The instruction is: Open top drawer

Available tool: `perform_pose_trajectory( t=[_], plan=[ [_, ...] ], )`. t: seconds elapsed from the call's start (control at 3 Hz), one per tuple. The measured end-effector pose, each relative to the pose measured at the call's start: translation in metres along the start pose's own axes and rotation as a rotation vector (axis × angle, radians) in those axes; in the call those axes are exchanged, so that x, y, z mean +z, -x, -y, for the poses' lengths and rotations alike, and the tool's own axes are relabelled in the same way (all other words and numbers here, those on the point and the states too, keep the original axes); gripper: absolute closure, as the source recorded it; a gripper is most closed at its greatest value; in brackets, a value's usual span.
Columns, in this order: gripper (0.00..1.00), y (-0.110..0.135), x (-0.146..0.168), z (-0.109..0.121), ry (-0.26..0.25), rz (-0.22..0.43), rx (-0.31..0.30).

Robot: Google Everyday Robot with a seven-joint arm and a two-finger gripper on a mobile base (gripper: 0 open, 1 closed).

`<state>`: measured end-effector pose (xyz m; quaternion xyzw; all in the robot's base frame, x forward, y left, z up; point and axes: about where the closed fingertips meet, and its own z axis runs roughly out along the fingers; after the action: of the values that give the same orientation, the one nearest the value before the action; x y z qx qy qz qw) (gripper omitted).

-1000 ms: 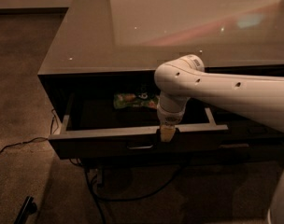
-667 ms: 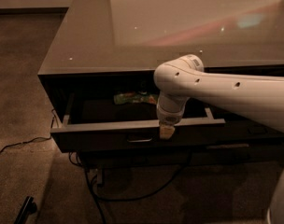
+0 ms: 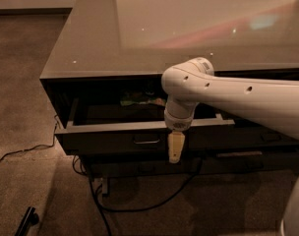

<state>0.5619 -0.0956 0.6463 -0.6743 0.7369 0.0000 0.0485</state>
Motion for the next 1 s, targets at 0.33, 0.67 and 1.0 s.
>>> perform_pose_trajectory(
  t=[0.33,0.67,1.0],
  plan=[
    [0.0,-0.001,-0.002,-0.004,0.001,0.051,-0.023],
    [0.0,0.002,-0.006,-0.012,0.003,0.156,-0.078],
    [0.18,-0.002,-0.004,-0.026,0.015,0.23,-0.122]
  ],
)
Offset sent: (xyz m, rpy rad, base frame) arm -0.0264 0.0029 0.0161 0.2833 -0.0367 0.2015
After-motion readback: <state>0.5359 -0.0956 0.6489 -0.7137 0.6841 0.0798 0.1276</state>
